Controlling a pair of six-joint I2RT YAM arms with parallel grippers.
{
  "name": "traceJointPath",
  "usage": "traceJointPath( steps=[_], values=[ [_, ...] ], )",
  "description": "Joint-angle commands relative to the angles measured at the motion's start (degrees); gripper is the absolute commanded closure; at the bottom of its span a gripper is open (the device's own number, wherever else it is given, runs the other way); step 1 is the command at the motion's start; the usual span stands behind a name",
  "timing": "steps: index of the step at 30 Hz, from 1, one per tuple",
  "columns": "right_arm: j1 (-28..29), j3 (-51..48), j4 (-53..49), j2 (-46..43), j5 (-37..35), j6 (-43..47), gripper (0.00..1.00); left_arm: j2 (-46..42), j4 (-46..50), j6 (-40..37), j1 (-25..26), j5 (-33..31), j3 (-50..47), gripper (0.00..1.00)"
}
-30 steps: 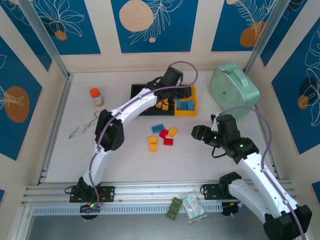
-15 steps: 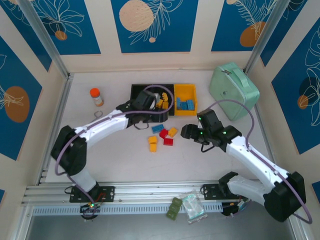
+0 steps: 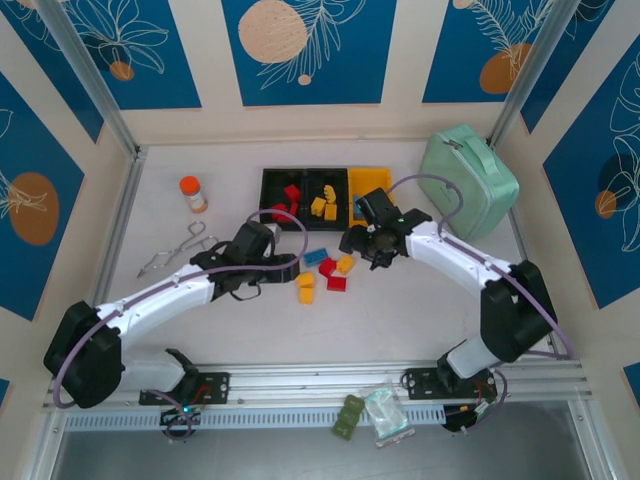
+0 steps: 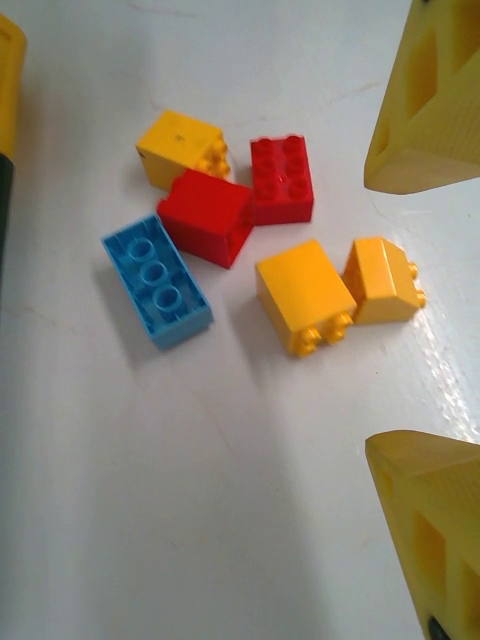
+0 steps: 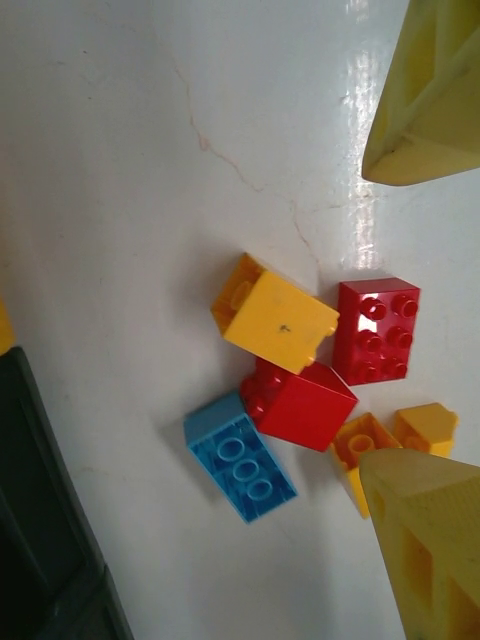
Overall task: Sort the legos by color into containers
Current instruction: Pick up the lego from the center of the table.
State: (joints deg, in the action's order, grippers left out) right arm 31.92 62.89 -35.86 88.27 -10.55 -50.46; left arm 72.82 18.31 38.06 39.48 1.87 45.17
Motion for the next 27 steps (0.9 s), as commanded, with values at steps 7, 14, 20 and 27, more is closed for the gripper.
traceJointPath(
  steps=[7,14,20,27],
  values=[
    [0.60,6.88,-2.90,11.10,0.22,-3.30,0.30,-0.16,-2.48,3.23,-0.54,-0.36,-3.16,0.36],
    [0.52,8.72,-2.86,17.28,0.86,-4.35,0.32,-0.15,-1.91,3.73,-0.55,-0.90,-3.99,0.37],
    [0.18,7.78,-2.49,18.92,0.97,-4.81,0.43,-0.13,-1.97,4.22,-0.58,-1.12,-4.68,0.37],
    [-1.05,5.00,-2.03,14.93,-0.09,-4.01,0.69,0.81,-2.62,4.83,-0.56,-0.73,-4.80,0.37]
  ],
)
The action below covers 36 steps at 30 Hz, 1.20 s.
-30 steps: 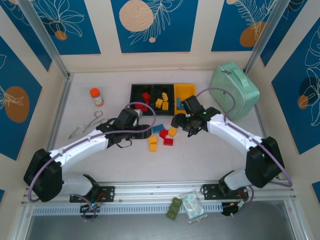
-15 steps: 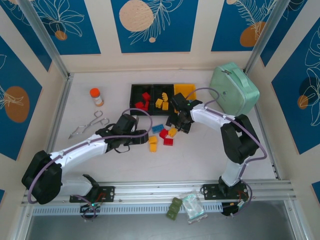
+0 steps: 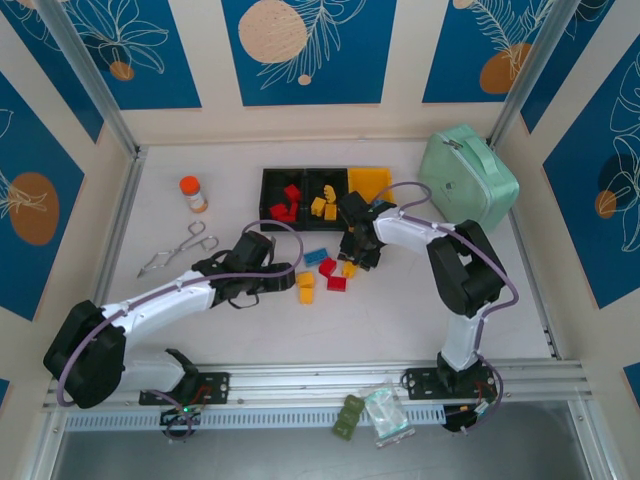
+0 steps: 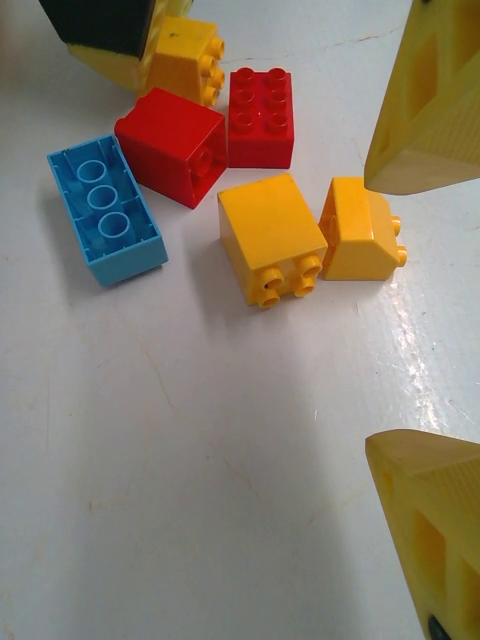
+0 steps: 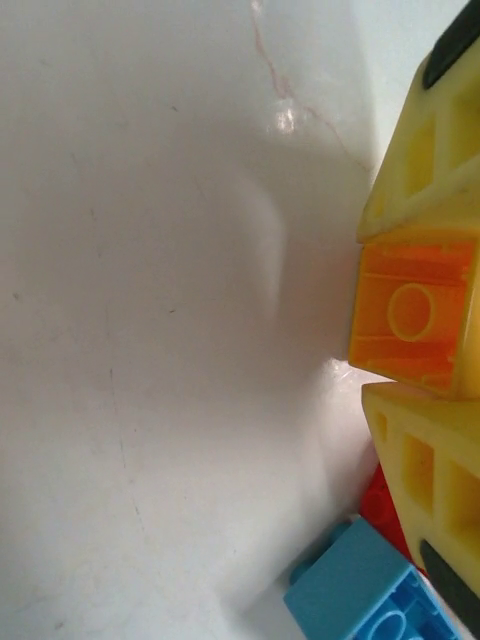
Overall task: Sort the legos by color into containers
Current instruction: Pick up the lego from the center of the table, then place the lego in the container.
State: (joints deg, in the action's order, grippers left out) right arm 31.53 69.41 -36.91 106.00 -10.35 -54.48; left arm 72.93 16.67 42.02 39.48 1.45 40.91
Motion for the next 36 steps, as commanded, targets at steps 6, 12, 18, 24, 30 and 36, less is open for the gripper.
traceJointPath(
  steps=[6,12,18,24,30,36],
  values=[
    [-0.60,-1.57,-2.15,-7.72,-1.25,1.68,0.74,1.00,-1.31,1.39,-0.71,0.03,-0.95,0.37],
    [0.00,3.33,-4.18,-9.62,-2.63,4.84,0.74,-0.27,-1.64,2.49,-0.70,0.21,-2.44,0.37],
    [-0.11,11.38,-5.90,-5.76,-3.24,8.33,0.74,-1.86,-1.74,3.85,-0.68,0.21,-4.38,0.37],
    [-0.55,23.66,-8.91,2.02,-5.87,12.38,0.74,-3.20,-1.96,5.25,-0.69,0.23,-5.87,0.37],
    [-1.44,37.15,-12.38,10.95,-8.87,15.76,0.74,-4.26,-0.98,5.69,-0.65,-0.12,-6.52,0.37],
    [-1.91,49.29,-16.64,19.76,-11.64,18.22,0.74,-5.16,-0.15,5.96,-0.64,-0.66,-7.02,0.37]
  ],
)
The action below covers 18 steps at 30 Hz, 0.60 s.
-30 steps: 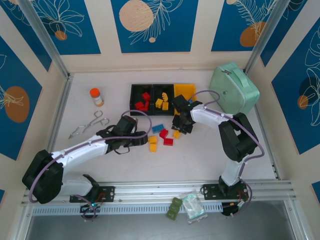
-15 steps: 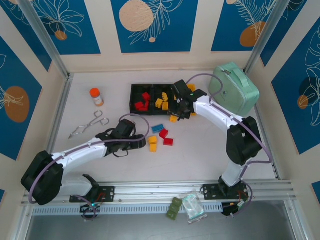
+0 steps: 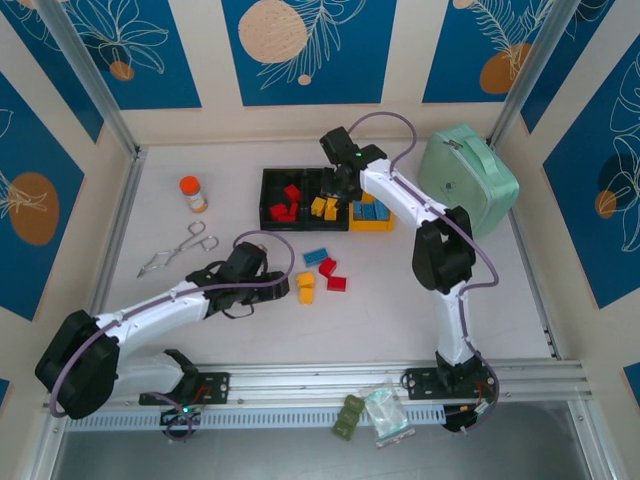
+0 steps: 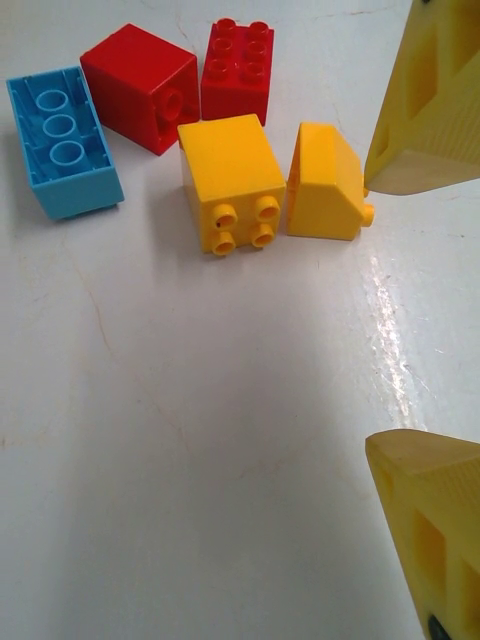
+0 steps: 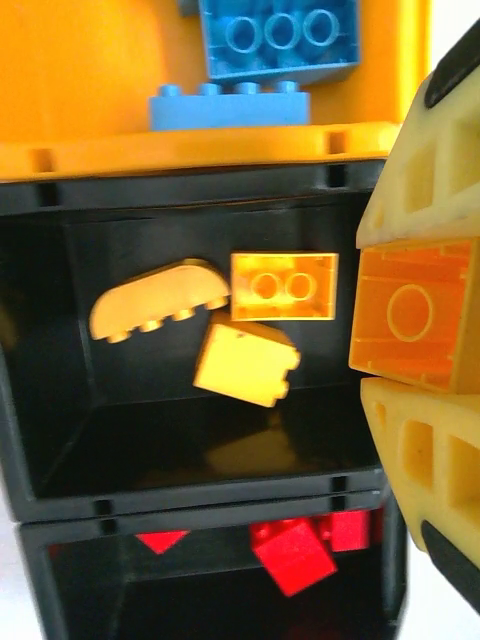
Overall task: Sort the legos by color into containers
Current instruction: Place the lego in the container.
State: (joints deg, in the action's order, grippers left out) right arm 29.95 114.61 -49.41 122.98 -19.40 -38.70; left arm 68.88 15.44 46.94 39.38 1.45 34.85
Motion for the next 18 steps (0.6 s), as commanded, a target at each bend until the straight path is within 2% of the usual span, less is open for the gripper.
traceJointPath(
  steps=[1,13,18],
  values=[
    [-0.34,6.14,-4.83,4.08,-3.34,2.87,0.74,-1.14,1.12,1.05,-0.60,-0.73,-1.01,0.37],
    [0.41,24.02,-12.39,16.69,-11.72,8.32,0.70,-0.68,0.74,1.33,-0.55,-0.31,-1.14,0.37],
    [0.90,24.80,-12.77,18.22,-14.42,9.08,0.68,-1.12,1.04,1.40,-0.57,-0.48,-1.37,0.37]
  ],
)
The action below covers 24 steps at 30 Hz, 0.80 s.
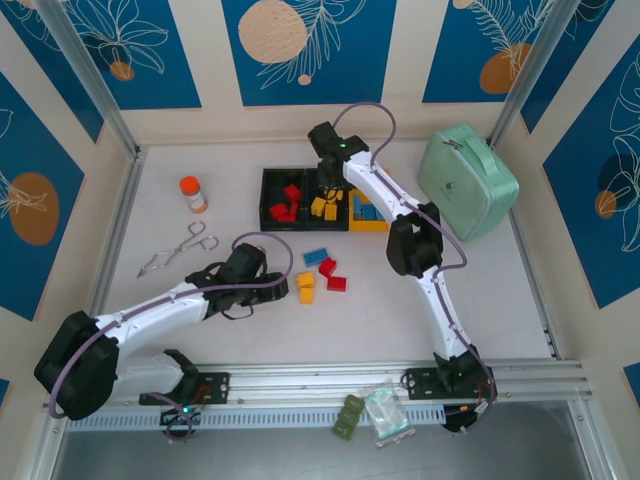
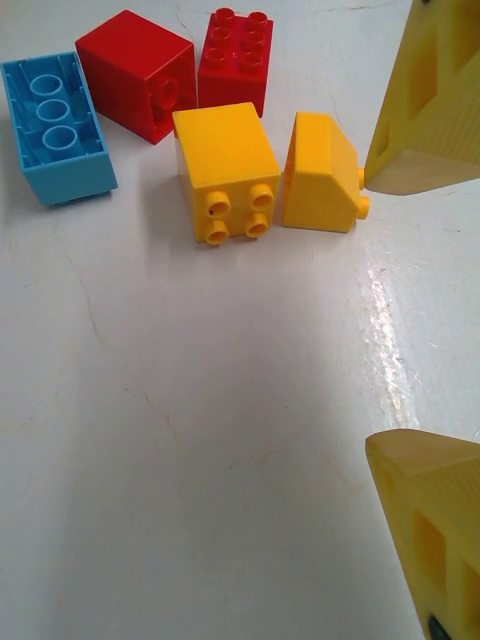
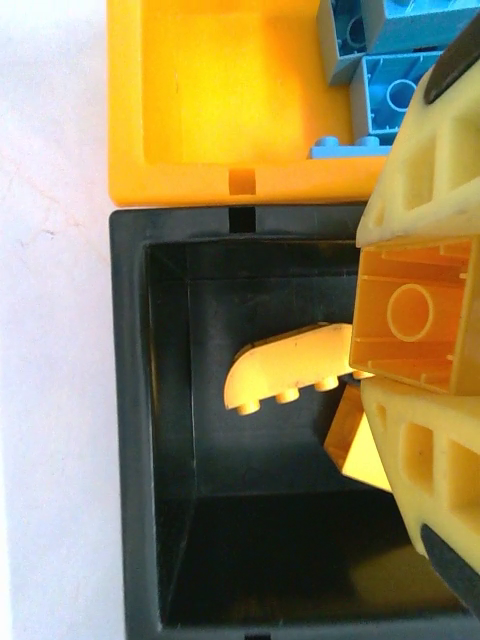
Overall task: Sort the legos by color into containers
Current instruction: Place the lego in the container.
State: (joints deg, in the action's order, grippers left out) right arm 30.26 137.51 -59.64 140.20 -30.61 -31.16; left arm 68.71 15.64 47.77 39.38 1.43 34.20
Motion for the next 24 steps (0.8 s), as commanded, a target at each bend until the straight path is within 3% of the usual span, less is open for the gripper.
traceJointPath(
  steps=[1,11,16,24],
  values=[
    [0.65,1.87,-2.51,1.29,-3.16,1.45,0.68,-1.01,0.83,0.65,-0.53,-0.40,-0.78,0.37],
    [1.55,2.71,-2.72,1.10,-3.50,1.54,0.53,-1.04,0.71,0.85,-0.59,-0.09,-0.67,0.37],
    [2.16,1.56,-2.97,-1.92,-3.04,1.19,0.53,-1.44,0.89,0.92,-0.60,-0.07,-0.23,0.37],
    [4.09,-23.34,9.63,-22.00,2.54,0.50,0.51,-2.09,2.28,0.24,-0.60,-0.34,0.69,0.37]
  ],
)
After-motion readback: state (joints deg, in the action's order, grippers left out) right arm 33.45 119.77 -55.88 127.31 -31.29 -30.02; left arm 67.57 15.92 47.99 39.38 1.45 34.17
